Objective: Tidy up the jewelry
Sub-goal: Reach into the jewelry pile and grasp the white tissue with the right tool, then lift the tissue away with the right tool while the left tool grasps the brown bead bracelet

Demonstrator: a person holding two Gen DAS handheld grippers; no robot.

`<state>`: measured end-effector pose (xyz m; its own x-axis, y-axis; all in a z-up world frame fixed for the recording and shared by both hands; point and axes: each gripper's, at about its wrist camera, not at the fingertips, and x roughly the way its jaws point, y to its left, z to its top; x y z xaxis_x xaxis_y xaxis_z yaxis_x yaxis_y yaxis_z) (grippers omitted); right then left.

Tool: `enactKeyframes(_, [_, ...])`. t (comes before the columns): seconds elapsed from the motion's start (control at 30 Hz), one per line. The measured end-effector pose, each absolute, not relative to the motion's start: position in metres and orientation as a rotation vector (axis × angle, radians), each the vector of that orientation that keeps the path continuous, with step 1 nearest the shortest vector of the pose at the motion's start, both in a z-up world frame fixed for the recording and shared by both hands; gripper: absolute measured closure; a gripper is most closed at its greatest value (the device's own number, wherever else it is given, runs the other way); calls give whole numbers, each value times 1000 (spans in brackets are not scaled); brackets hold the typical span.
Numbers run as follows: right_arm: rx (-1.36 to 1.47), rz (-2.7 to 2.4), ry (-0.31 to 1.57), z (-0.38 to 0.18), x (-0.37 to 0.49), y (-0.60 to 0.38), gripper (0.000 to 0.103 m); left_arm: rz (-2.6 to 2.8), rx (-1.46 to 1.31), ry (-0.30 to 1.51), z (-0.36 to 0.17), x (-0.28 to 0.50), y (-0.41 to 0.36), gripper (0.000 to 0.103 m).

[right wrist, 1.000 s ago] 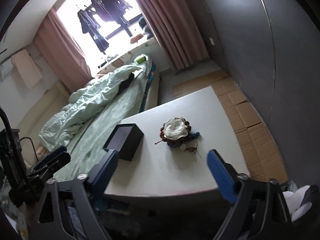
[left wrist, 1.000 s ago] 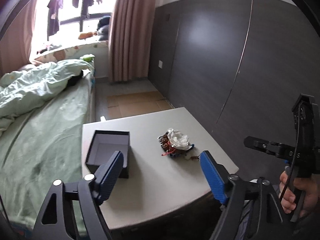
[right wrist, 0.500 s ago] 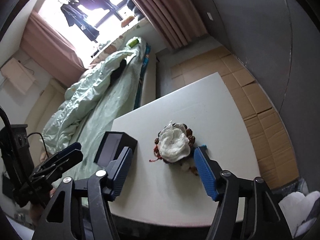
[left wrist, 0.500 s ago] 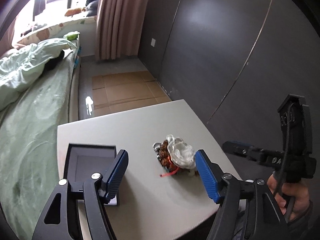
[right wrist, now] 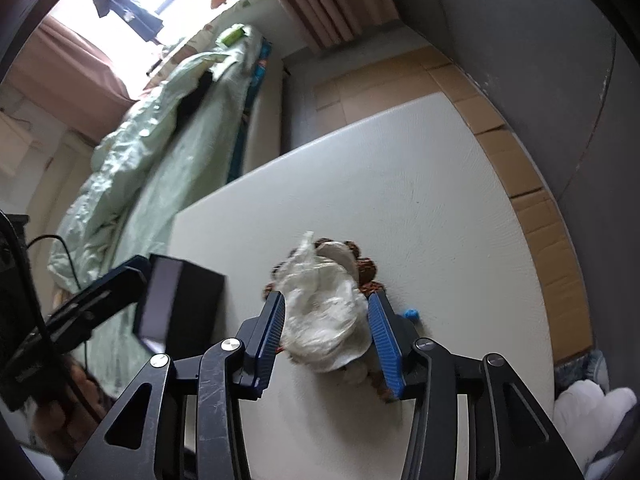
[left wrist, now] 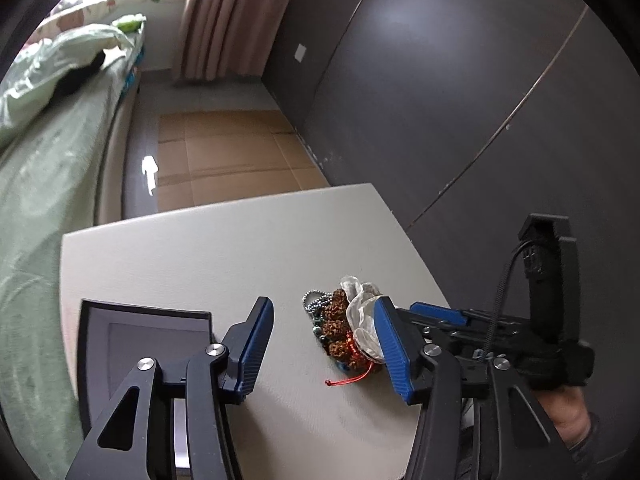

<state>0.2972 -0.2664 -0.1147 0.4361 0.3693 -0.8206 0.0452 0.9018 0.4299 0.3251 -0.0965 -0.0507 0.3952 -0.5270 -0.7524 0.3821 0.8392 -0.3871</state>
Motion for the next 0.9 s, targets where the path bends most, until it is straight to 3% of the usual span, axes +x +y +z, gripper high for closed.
enactKeyframes(0.07, [406, 190, 1124, -120, 302, -264, 57, -587, -169, 1026, -55, 330, -97, 49])
enactKeyframes(0.13, [392, 186, 1140, -126, 307, -260, 68, -591, -178, 1039, -60, 335, -98, 49])
enactKeyframes(0.2, [389, 181, 1150, -130, 309, -259, 98, -591, -182, 1050, -64, 339, -99, 49])
enactKeyframes(0.9, [581, 174, 852, -77, 264, -312, 101, -595, -135, 1151, -112, 355, -150, 52])
